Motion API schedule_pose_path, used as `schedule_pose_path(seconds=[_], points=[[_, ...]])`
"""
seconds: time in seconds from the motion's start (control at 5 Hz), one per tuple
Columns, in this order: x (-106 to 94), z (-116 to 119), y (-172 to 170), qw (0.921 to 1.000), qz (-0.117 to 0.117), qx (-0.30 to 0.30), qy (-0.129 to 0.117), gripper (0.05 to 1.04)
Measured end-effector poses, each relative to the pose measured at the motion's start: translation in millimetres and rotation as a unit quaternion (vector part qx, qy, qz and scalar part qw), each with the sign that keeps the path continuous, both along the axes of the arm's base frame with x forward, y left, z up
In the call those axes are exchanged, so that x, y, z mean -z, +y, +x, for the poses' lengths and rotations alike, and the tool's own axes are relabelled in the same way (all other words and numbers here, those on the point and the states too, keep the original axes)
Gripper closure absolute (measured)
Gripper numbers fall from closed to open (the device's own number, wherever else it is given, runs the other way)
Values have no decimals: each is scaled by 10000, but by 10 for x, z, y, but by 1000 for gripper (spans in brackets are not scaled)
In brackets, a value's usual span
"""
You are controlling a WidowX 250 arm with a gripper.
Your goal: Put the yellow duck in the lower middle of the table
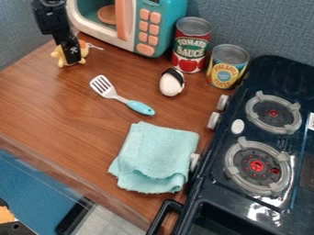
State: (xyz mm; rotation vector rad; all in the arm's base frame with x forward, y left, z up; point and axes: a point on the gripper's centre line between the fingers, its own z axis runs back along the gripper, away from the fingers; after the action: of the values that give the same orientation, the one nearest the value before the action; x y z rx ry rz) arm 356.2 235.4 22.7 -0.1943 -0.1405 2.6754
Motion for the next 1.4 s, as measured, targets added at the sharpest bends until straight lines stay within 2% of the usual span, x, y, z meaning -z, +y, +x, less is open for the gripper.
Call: schedule_pose_path(seconds=[0.2, 0.4, 0.6, 0.8, 1.0, 1.2, 1.4], points=[[56, 7, 5, 10000, -2, 36, 16, 425], [76, 1, -21, 9999, -77, 71, -3, 669], [42, -67, -74, 9993, -84, 359, -102, 768], [-214, -81, -75, 9910, 379, 1233, -365, 791], [-680, -212, -130, 9681, 796, 2255, -749, 794], [-870, -529, -288, 9532, 653, 2794, -956, 794], [-831, -827, -640, 9351, 504, 3346, -1049, 794]])
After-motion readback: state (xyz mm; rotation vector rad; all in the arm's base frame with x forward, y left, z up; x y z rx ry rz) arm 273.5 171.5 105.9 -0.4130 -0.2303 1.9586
